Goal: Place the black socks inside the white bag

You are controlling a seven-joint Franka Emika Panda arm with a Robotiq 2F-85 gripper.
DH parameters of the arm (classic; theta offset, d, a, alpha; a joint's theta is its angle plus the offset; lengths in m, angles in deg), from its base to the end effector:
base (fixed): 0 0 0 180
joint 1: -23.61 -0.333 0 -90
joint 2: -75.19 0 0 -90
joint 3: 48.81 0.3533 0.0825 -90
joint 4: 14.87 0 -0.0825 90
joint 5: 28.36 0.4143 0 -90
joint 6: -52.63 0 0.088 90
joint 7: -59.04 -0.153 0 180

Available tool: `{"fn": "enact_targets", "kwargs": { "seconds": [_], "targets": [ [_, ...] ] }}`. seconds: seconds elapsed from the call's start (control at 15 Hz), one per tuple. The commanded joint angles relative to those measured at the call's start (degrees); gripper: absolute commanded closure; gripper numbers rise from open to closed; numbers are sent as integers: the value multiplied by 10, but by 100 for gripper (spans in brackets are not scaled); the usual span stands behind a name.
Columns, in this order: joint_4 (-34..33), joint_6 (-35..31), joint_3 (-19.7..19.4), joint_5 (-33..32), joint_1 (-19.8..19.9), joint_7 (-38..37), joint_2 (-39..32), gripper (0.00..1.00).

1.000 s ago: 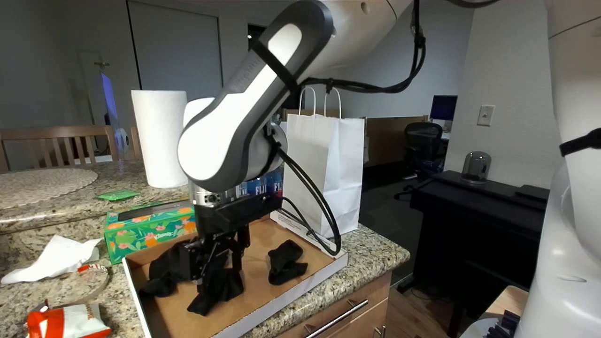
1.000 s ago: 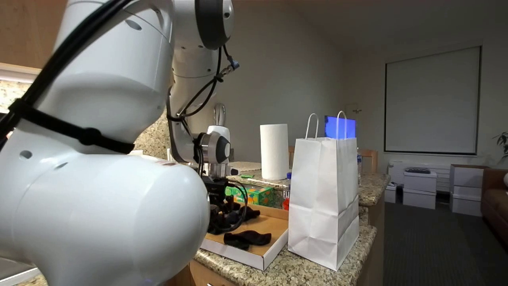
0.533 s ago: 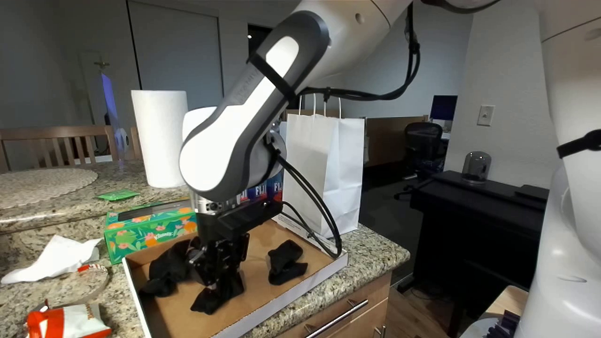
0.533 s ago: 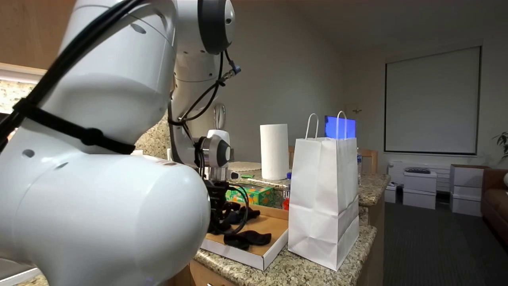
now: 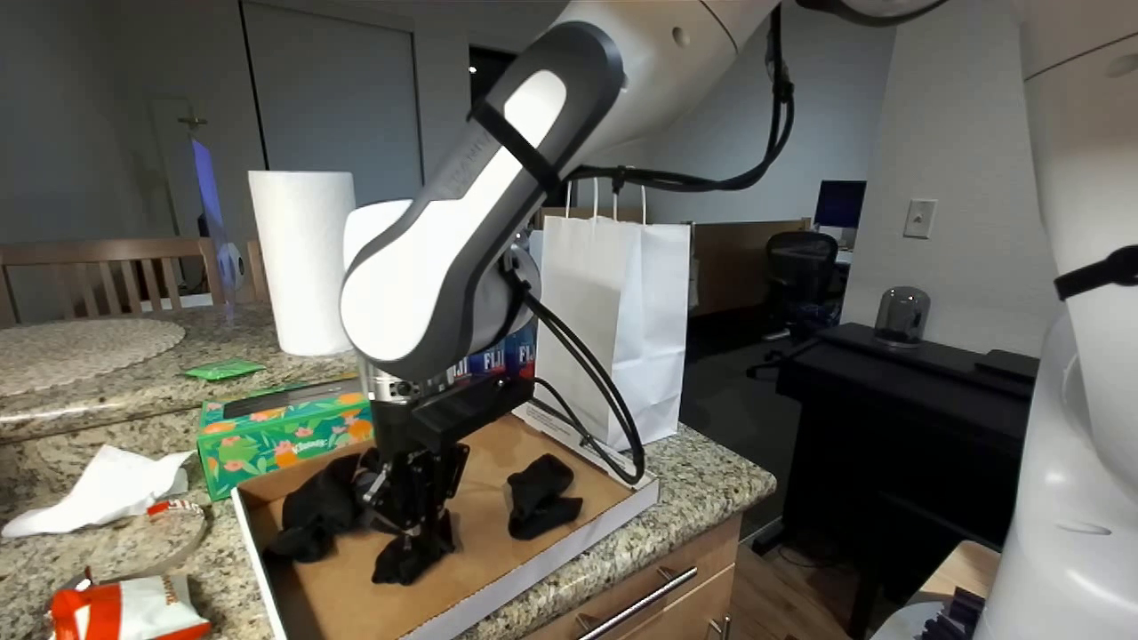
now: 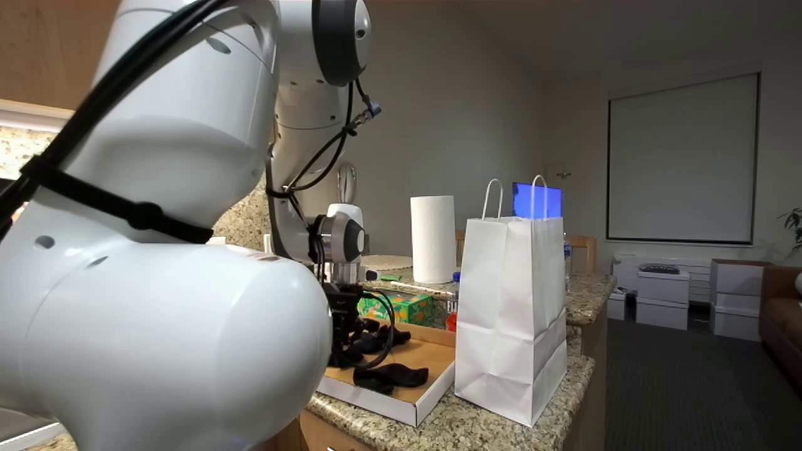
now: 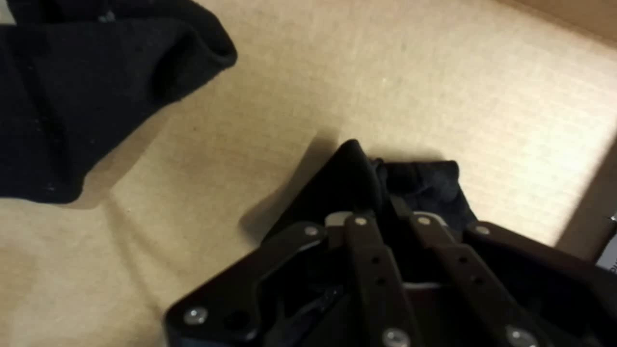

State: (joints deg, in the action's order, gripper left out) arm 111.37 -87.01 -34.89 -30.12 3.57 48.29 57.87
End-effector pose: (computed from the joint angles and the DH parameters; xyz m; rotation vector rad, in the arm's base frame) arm 0.4757 0.3227 0.2078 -3.0444 -0.6499 0.1161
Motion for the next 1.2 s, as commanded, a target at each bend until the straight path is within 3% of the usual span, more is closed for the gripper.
{"fn": "enact_targets", "kwargs": {
  "seconds": [0.0,0.47,0.73,1.13],
  "targets": [
    [5,17,2,-13,-8,-12,28,92],
    [-4,76,8,-21,-3,6,85,92],
    [-33,181,15,0,5,45,128,92],
    [-82,288,10,-9,17,56,187,92]
  ]
}}
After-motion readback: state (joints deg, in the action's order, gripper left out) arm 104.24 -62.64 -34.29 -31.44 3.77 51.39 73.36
